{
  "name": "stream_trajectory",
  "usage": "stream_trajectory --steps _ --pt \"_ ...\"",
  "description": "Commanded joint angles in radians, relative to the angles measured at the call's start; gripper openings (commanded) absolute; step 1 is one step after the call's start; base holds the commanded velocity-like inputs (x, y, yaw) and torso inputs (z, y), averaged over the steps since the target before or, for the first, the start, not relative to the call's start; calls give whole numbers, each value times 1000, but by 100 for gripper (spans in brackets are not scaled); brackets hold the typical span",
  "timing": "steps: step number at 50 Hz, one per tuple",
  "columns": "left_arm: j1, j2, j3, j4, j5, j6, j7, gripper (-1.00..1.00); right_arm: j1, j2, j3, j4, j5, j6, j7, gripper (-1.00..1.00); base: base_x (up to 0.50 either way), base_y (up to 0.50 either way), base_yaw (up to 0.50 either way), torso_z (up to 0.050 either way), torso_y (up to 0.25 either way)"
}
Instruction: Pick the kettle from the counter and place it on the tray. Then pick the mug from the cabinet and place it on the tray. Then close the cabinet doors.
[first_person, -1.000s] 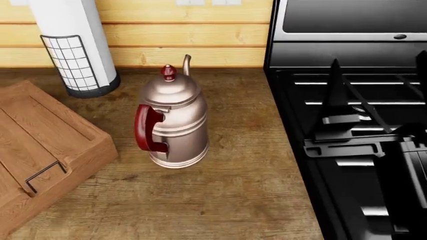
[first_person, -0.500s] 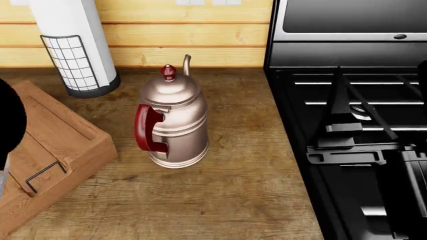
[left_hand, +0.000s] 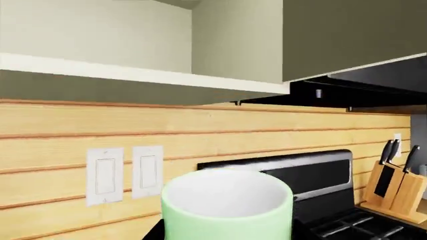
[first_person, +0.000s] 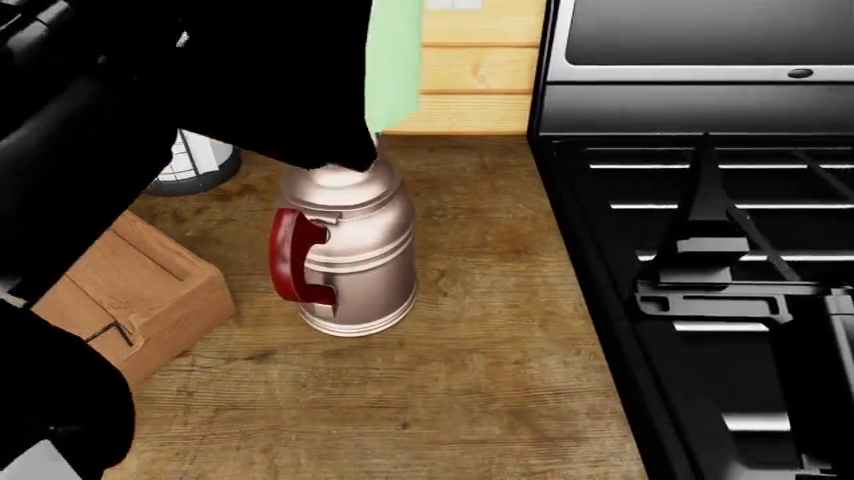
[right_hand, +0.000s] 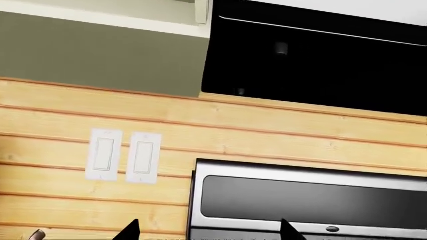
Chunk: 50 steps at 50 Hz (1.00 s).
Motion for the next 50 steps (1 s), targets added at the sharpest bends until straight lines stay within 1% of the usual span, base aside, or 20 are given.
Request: stream_trajectory --steps 1,4,8,14,21,40,50 --pt "201 -21 -73 41 38 -83 50 -100 -7 2 -3 16 -2 -6 -3 100 0 0 0 0 0" --pt "201 -47 -100 11 97 -128 73 -100 -9 5 -3 17 -7 -8 -2 100 0 0 0 0 0" --pt "148 -99 -126 -32 149 -152 95 -100 -9 8 -1 18 -7 -10 -1 100 0 0 0 0 0" --pt "95 -168 -129 -56 144 -132 100 -100 2 3 3 13 -9 20 18 100 0 0 0 0 0" --pt "49 -210 -123 -73 141 -109 105 -100 13 -1 9 2 -10 44 39 100 0 52 0 0 0" --pt "69 -250 -105 -47 140 -70 124 -100 8 0 8 3 -19 50 50 100 1 500 0 0 0" --pt "101 -250 -124 -37 183 -82 167 -100 13 9 15 5 -11 43 43 100 1 500 0 0 1"
